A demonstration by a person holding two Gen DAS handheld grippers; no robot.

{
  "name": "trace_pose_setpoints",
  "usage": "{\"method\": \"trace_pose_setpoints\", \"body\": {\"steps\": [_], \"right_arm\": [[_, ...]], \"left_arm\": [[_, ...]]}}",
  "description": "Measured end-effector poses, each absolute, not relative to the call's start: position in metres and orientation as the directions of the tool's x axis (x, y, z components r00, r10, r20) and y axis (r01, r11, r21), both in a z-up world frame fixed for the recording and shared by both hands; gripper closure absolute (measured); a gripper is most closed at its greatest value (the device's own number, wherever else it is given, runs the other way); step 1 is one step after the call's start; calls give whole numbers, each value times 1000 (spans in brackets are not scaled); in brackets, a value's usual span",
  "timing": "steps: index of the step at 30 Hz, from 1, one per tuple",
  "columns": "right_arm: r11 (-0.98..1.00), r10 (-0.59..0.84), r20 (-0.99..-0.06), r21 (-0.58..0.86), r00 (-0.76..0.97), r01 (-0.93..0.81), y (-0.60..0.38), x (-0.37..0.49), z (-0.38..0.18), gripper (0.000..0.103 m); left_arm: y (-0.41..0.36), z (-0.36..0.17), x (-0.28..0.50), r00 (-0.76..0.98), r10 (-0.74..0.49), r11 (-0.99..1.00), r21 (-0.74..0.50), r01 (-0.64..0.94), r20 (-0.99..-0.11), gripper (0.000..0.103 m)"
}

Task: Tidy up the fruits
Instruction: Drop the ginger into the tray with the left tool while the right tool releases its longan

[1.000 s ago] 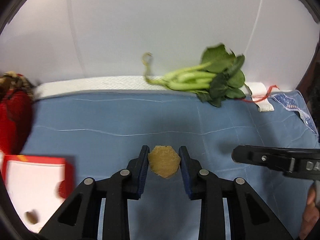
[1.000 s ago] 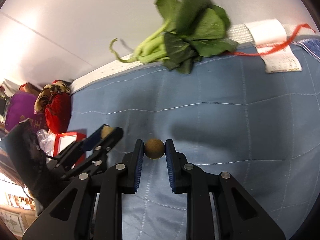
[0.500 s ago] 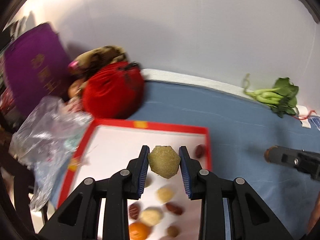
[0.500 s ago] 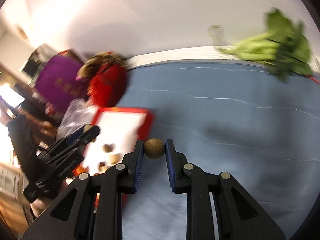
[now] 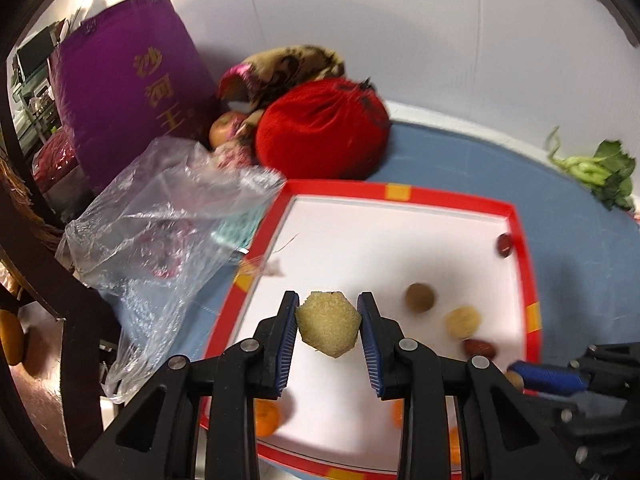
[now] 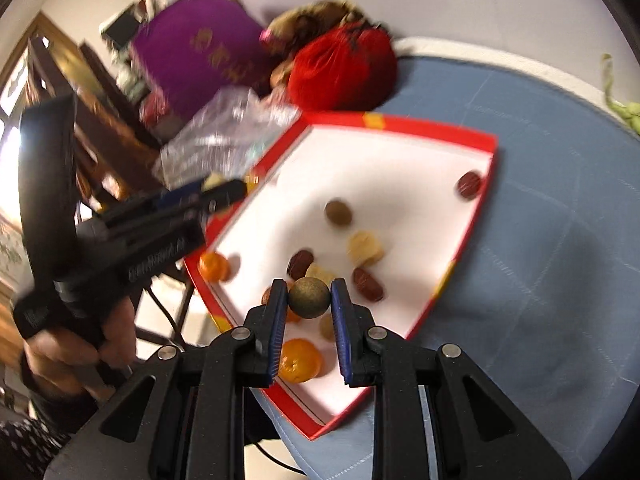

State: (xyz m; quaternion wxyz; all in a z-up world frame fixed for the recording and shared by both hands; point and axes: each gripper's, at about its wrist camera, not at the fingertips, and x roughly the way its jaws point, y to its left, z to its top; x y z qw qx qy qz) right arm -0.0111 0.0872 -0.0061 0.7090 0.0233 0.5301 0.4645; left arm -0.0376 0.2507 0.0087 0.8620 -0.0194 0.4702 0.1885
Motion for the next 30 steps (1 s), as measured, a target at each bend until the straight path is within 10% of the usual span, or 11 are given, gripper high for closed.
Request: {"method": "trace_pose_setpoints", "body": {"steps": [24,30], "right_arm": [[579,592,-806,407,20,-707,117,-34,-31,83],[595,586,-809,392,44,-701,114,-30,-22,70]], "left_arm": [[268,-39,-32,303,364,906,260,-334,-881,69],[271,-31,-33,313,392,889,268,-371,-865,44]]}}
